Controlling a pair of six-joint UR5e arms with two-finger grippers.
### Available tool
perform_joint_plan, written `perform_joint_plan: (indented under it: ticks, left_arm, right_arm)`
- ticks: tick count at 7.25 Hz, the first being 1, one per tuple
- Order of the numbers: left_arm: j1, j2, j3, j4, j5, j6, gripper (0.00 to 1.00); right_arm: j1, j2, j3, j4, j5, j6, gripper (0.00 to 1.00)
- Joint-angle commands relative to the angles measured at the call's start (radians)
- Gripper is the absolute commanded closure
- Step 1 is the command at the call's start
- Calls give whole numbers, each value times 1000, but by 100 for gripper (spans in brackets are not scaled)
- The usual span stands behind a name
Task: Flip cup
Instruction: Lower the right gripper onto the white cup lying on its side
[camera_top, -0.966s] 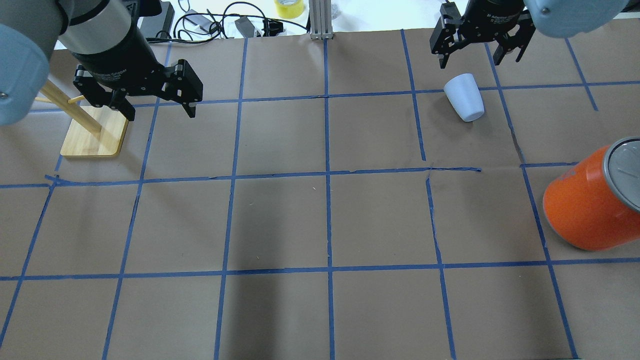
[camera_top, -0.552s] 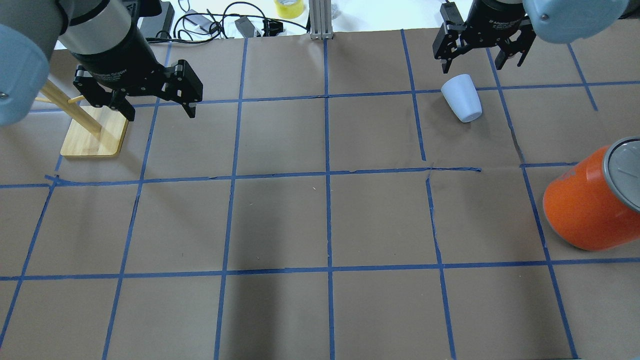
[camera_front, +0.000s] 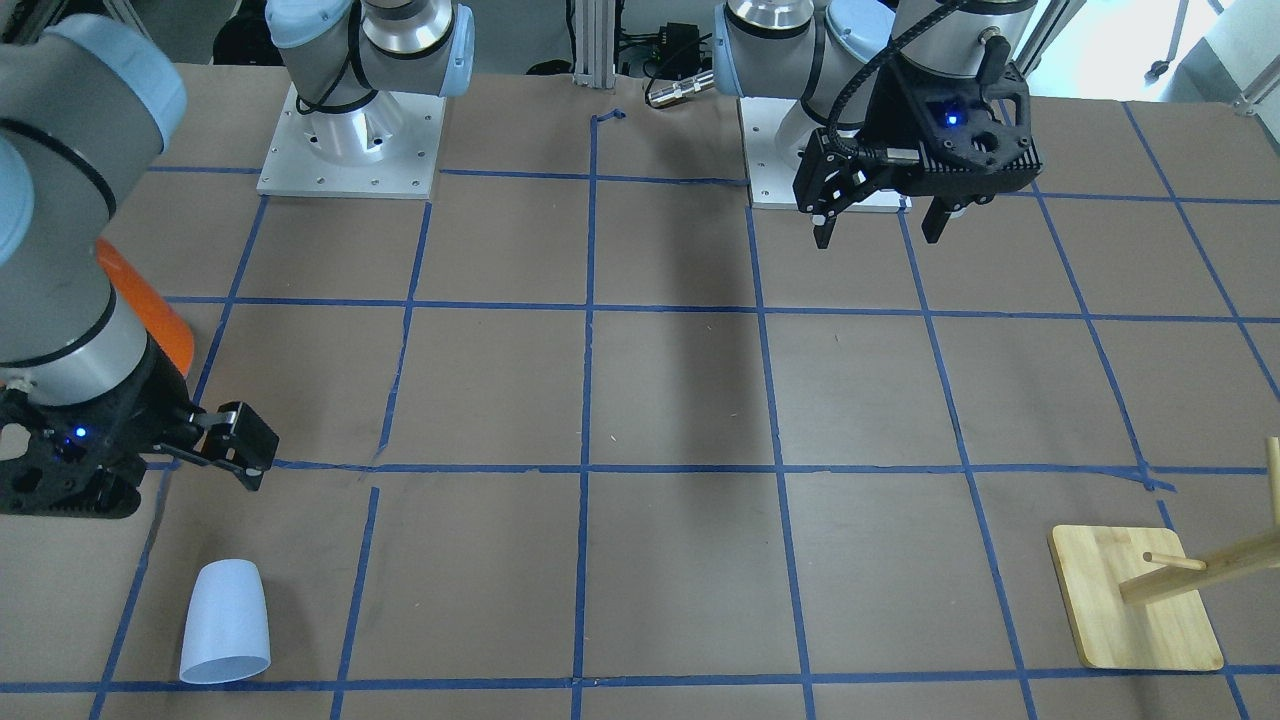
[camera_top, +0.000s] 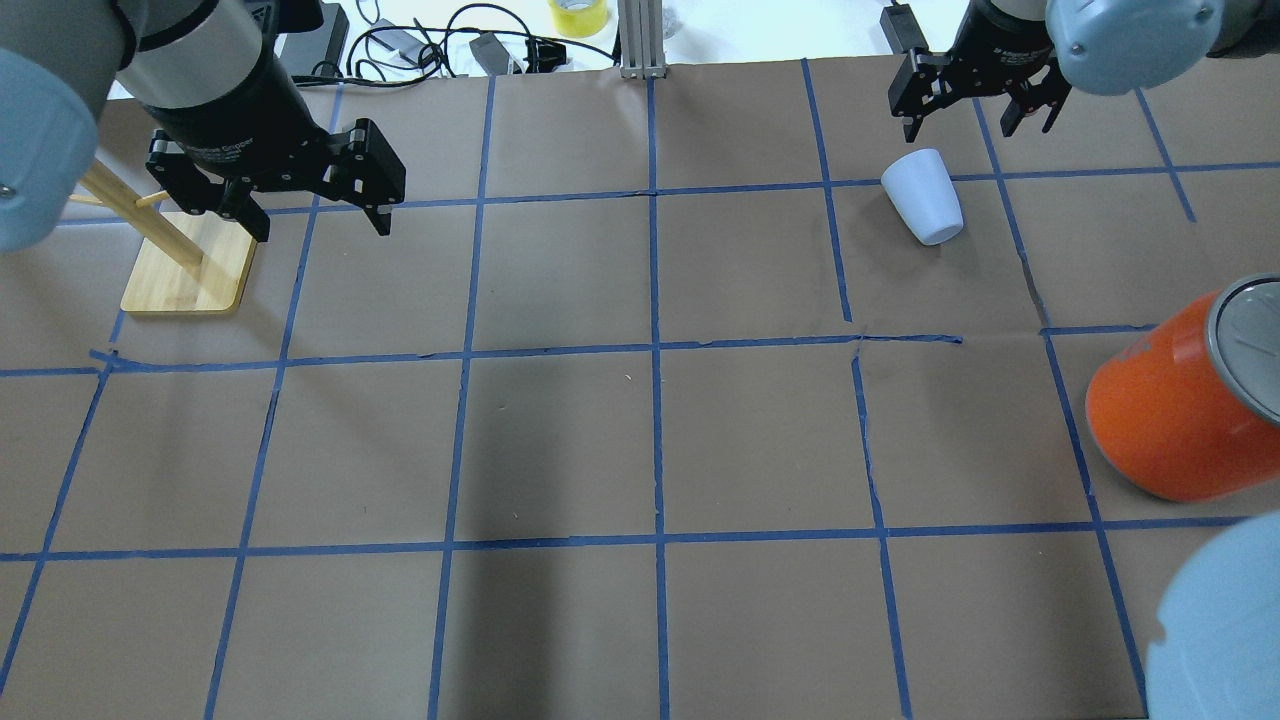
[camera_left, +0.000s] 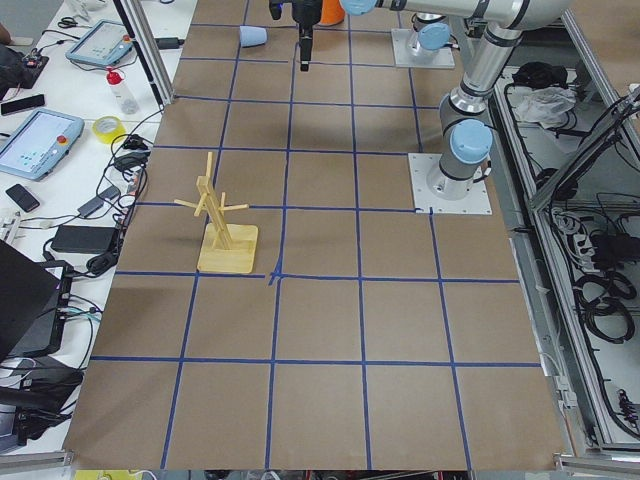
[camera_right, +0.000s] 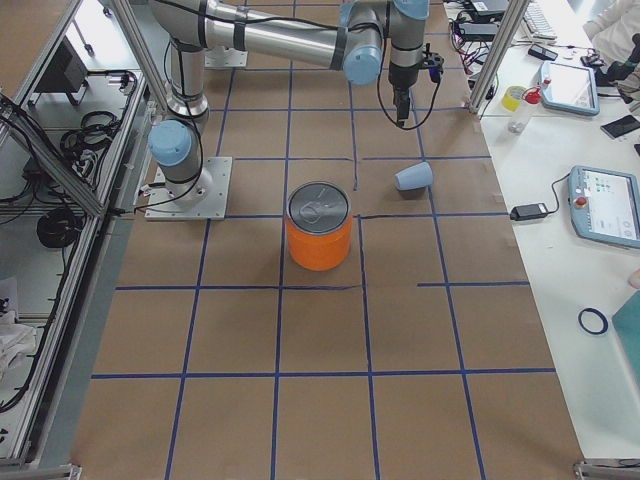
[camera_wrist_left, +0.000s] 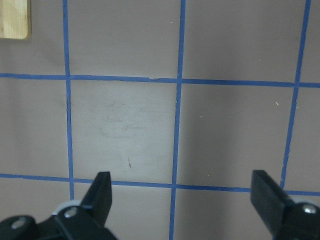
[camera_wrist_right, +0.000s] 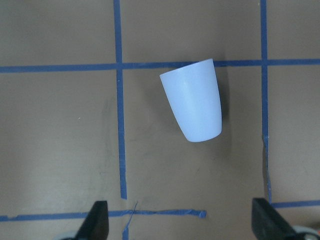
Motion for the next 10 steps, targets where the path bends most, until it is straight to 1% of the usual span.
perform_joint_plan:
  ticks: [1, 2, 3, 4, 5, 7, 8, 10]
  left_arm:
    - [0, 0, 0, -1, 0, 0, 0]
    - [0, 0, 0, 1, 0, 0, 0]
    - [0, 0, 0, -1, 0, 0, 0]
    - [0, 0, 0, -1, 0, 0, 0]
    - [0, 0, 0, 1, 1, 0, 0]
    - [0, 2, 0, -1, 1, 0, 0]
    - [0, 0, 0, -1, 0, 2, 0]
    - [0, 0, 0, 1, -2, 2, 0]
  right_arm:
    - [-11, 114, 0, -131, 2, -38, 0]
    - [-25, 178, 11, -218, -4, -102, 0]
    - [-28, 220, 10, -296, -5, -111, 0]
    - [-31, 249, 13, -321, -5, -139, 0]
    - [-35, 255, 13, -343, -8, -177, 0]
    - [-40, 286, 14, -381, -1, -199, 0]
    - [-40, 306, 14, -390, -10, -205, 0]
    - [-40, 311, 16, -393, -7, -219, 0]
